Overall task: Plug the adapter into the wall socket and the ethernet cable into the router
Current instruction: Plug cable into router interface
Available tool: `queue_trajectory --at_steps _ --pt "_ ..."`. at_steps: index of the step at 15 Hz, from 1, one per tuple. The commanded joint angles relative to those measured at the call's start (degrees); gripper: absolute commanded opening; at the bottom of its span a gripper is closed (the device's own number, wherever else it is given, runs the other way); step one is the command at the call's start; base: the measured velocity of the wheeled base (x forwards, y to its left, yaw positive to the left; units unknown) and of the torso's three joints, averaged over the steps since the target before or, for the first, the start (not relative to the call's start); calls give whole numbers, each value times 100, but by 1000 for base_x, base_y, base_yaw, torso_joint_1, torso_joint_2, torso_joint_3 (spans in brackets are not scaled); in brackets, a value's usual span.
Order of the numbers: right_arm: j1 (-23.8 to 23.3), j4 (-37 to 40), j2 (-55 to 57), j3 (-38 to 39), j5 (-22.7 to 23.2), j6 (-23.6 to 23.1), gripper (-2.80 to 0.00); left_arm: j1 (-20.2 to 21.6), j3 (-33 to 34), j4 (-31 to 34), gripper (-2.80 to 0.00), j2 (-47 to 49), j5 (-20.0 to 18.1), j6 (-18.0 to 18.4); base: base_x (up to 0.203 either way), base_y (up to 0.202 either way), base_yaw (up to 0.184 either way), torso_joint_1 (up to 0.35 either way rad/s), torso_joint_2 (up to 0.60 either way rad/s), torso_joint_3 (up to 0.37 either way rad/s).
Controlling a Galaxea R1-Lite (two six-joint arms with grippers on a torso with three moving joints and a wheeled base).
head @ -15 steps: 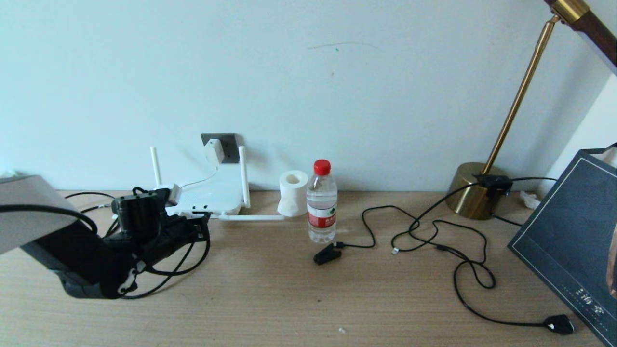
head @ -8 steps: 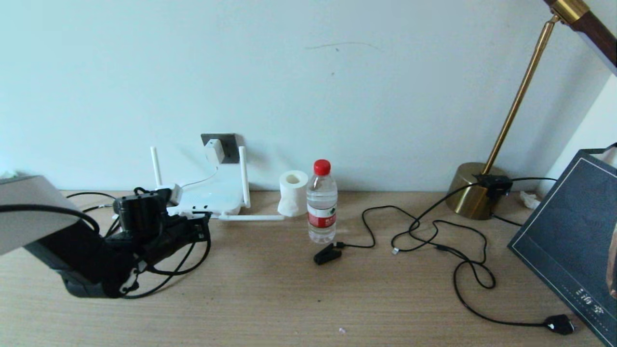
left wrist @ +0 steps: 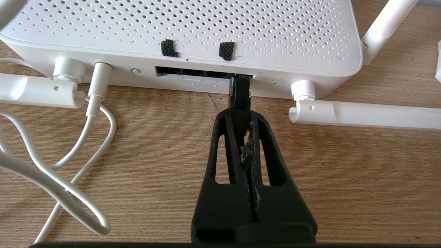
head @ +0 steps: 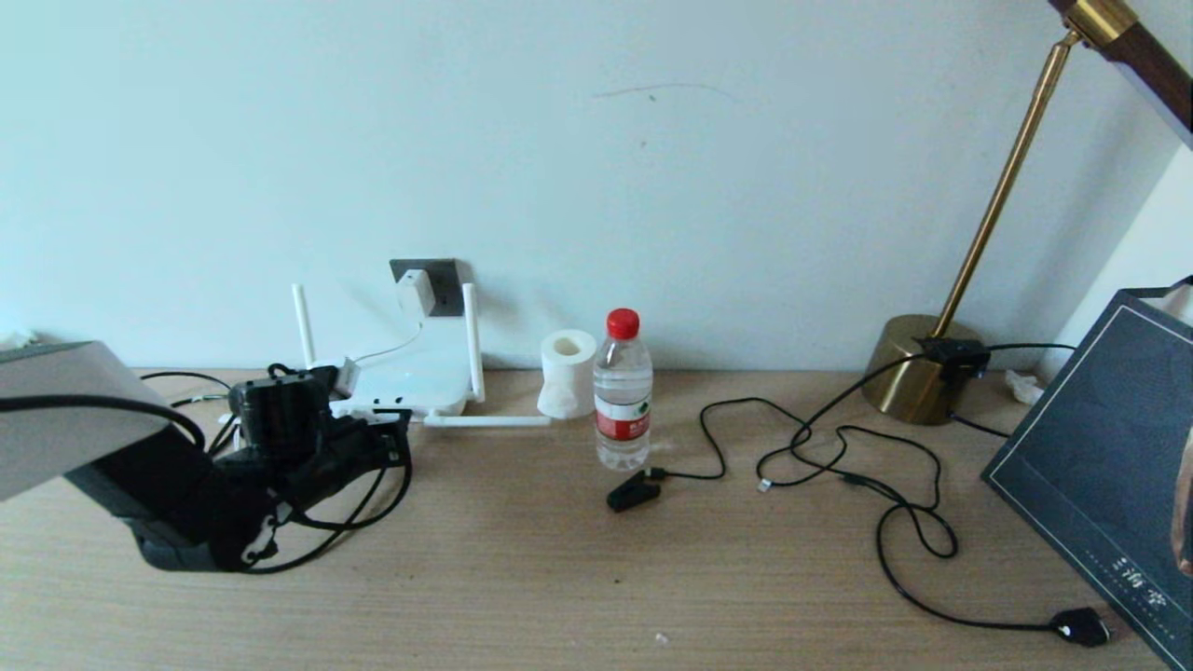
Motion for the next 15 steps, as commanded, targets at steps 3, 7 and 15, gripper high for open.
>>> queue_trajectory --at_steps 3,7,15 --pt "2 -1 -2 0 11 -6 -280 0 -18 -33 -280 60 1 -2 0 0 0 0 0 0" --pt "2 -1 6 0 3 -6 -280 17 -18 -33 -280 60 1 -2 0 0 0 0 0 0" --pt "2 -1 1 0 7 -6 -280 17 -44 -34 -280 58 1 78 0 0 0 0 0 0"
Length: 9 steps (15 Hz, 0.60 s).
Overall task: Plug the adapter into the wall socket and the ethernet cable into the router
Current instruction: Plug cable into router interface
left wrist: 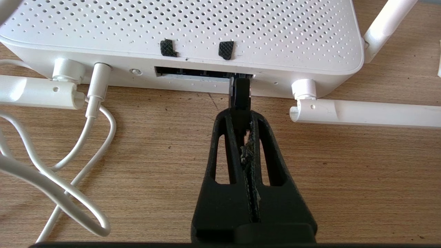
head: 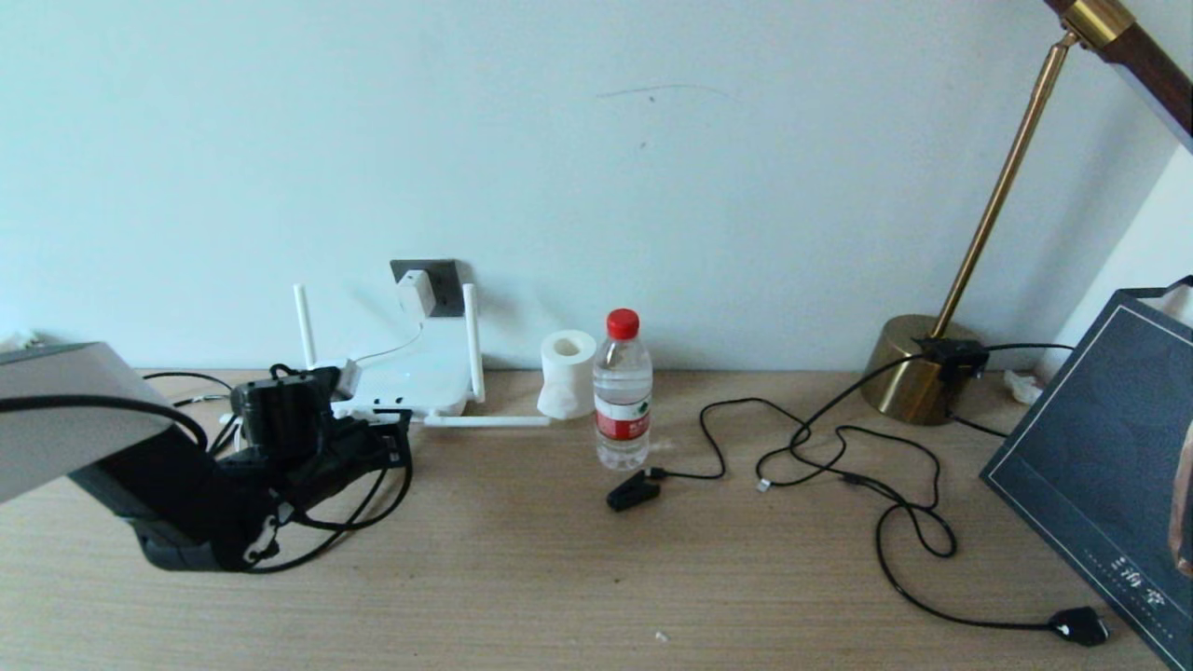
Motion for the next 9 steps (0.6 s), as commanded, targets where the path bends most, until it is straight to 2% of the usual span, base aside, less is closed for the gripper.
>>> queue_trajectory --at_steps 1,9 --pt "2 1 -2 0 3 -3 -280 1 -34 -28 -280 12 1 -4 0 0 0 0 0 0" --pt "2 1 2 0 3 -3 -280 1 -122 104 -280 -5 1 40 0 0 0 0 0 0"
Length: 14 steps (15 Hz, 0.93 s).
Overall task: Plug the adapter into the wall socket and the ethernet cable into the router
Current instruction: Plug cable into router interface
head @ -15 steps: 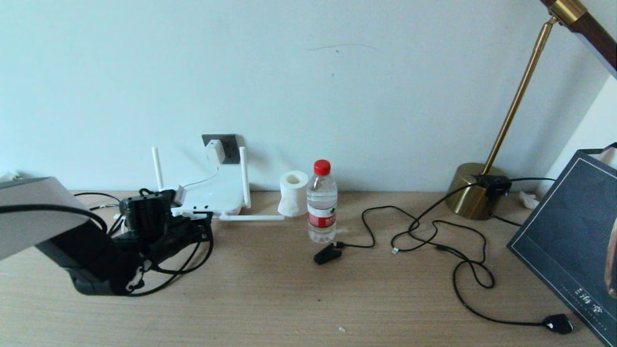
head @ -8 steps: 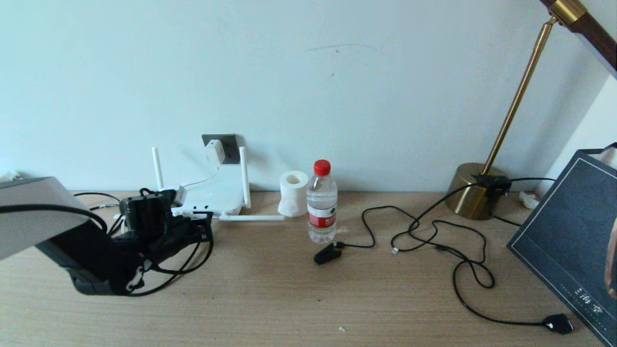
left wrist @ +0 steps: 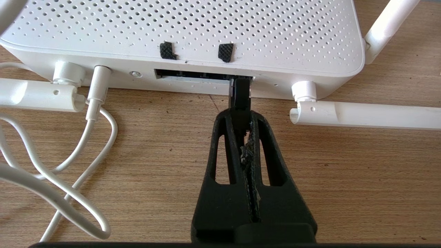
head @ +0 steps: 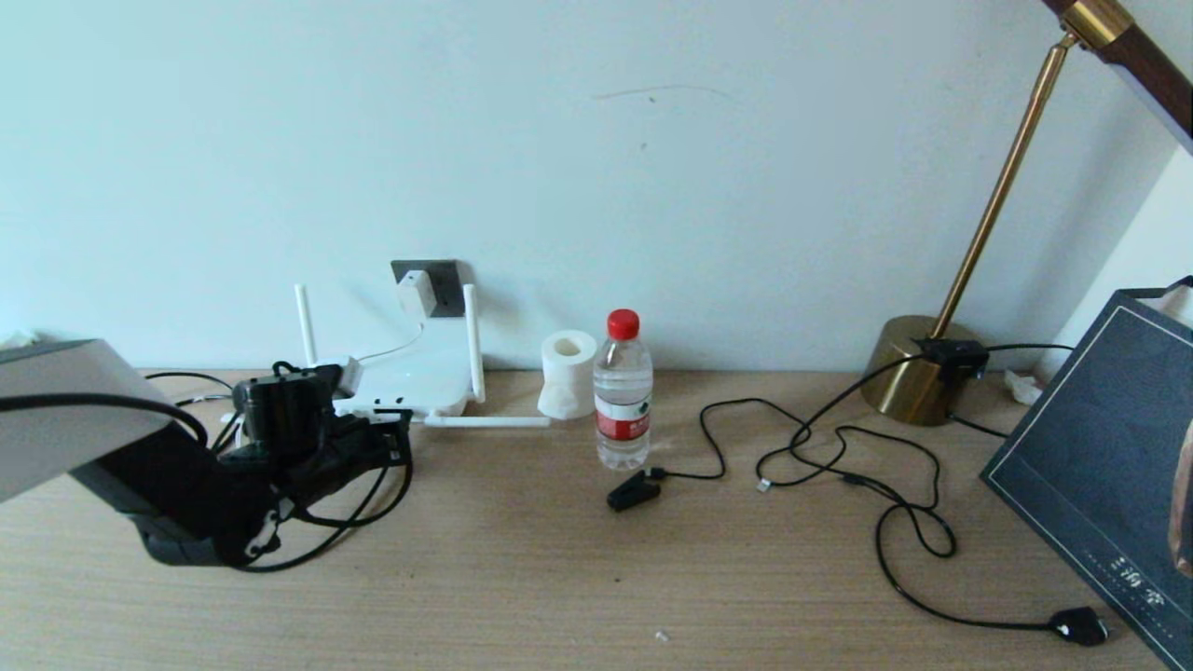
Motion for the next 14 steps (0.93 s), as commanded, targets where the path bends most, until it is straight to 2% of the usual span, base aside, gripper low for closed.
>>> queue_trajectory --at_steps 1,14 --pt "4 -1 -2 0 0 -6 -280 -1 -11 -38 -280 -4 -3 1 0 0 0 0 0 0" --pt "4 -1 0 0 5 -6 -280 60 -164 124 -280 122 -3 1 0 0 0 0 0 0"
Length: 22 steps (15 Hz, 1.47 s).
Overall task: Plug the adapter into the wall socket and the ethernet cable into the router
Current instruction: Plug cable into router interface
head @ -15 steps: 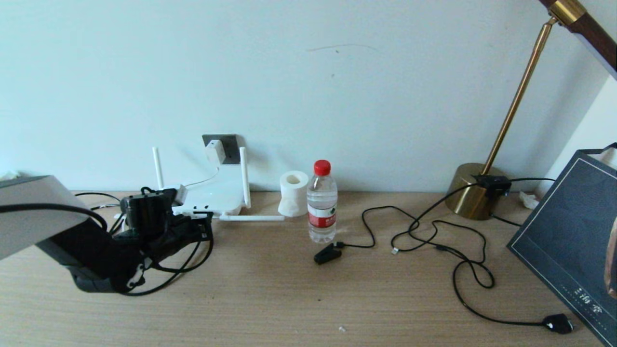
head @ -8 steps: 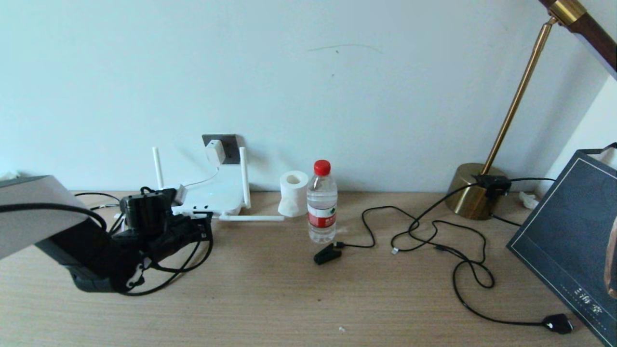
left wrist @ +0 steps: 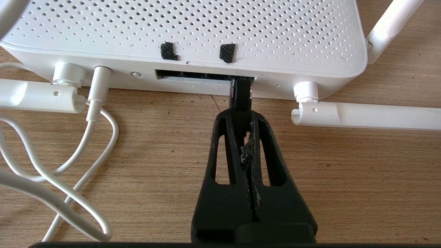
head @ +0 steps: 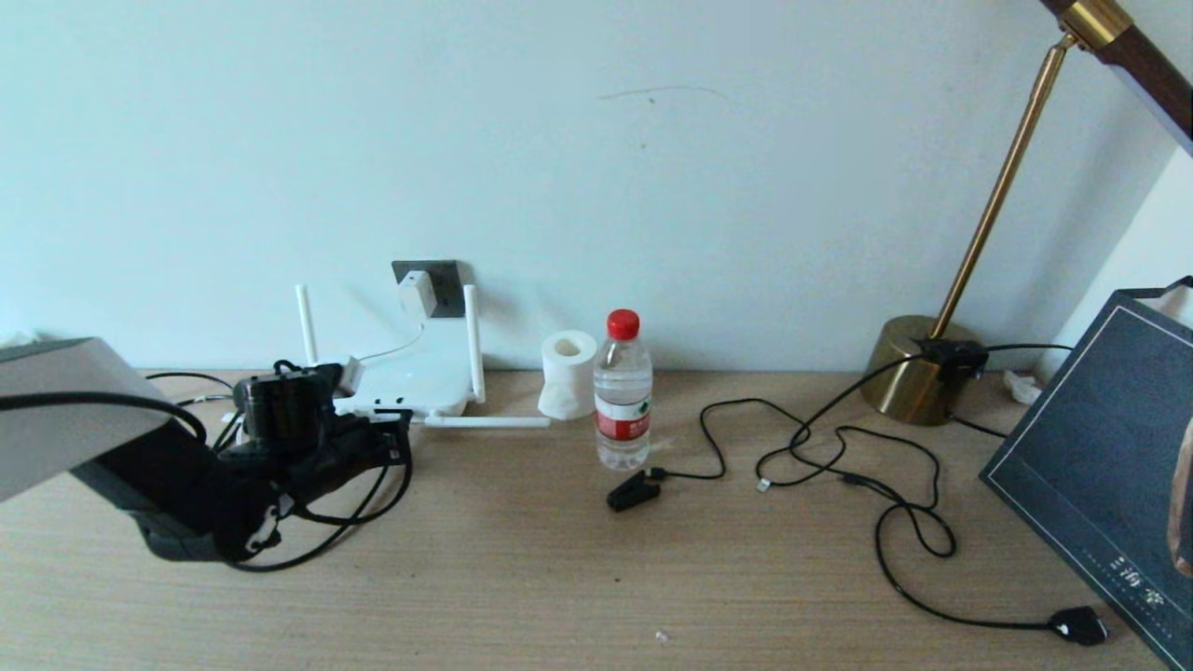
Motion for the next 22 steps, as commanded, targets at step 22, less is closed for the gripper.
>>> queue_trajectory --at_steps 22 --pt "2 -1 -2 0 7 -6 -280 0 -174 74 -280 72 -1 -5 0 0 0 0 0 0"
